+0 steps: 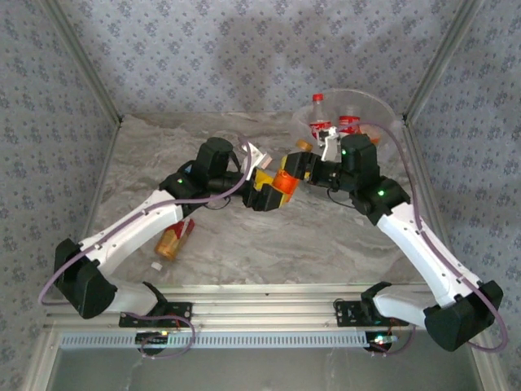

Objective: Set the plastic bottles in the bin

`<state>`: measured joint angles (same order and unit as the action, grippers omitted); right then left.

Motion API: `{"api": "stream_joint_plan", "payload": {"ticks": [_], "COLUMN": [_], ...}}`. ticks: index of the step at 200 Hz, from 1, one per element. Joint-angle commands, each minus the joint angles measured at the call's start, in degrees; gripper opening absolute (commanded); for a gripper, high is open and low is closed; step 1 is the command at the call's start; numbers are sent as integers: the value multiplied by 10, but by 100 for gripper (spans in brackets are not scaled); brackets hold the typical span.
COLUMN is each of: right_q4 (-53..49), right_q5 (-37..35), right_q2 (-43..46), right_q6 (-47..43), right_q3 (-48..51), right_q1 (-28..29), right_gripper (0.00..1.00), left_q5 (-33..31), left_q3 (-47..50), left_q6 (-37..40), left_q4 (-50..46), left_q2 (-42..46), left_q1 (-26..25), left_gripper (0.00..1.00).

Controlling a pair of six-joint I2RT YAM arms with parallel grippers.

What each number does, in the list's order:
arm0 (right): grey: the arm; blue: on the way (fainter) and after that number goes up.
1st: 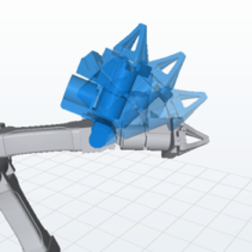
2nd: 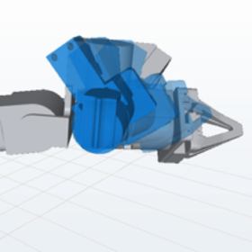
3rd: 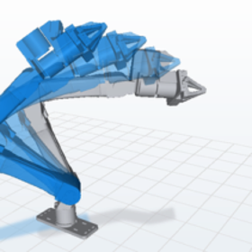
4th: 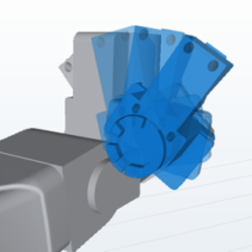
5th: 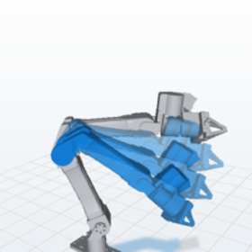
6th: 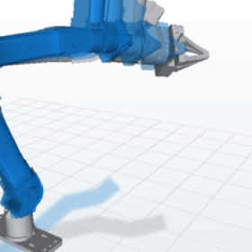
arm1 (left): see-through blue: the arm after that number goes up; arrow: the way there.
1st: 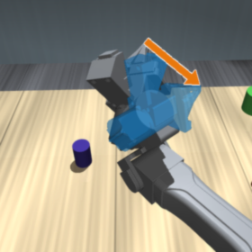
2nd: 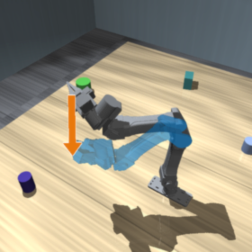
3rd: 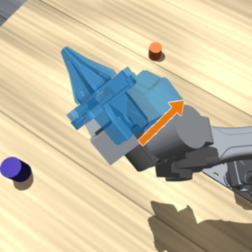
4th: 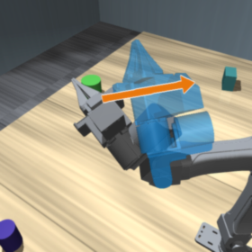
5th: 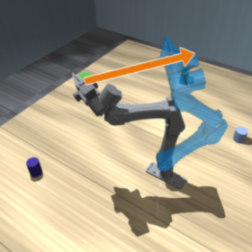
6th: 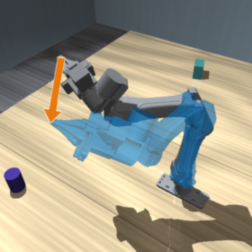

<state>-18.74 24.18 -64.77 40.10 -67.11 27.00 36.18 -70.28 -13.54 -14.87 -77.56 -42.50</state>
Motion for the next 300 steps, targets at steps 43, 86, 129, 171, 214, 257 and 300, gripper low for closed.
{"api": "stream_joint_plan", "payload": {"ticks": [43,86,129,171,214,257,300], "right_q4": [-154,-196,-226,-270,-284,-313,-313], "right_q5": [-131,-185,-164,-177,-191,-222,-228], "right_q2": [38,-24,-138,-218,-239,-256,-250], "right_q6": [-138,-212,-255,-285,-307,-338,-340], "right_q3": [-153,-252,-340,-382,-374,-384,-388], "right_q1": [-74,-138,-180,-184,-183,-169,-158], "right_gripper": [59,58,58,58,59,65,72], "left_q5": [-54,-117,-142,-152,-155,-157,-165], "left_q3": [-3,10,27,32,32,31,30], "left_q6": [63,94,111,120,122,123,128], "left_q4": [-26,-42,-39,-40,-44,-45,-50], "left_q2": [84,115,127,130,127,124,123], "left_q1": [-3,-3,-3,-4,-4,-3,-4], "left_gripper": [100,100,100,100,100,100,100]}}
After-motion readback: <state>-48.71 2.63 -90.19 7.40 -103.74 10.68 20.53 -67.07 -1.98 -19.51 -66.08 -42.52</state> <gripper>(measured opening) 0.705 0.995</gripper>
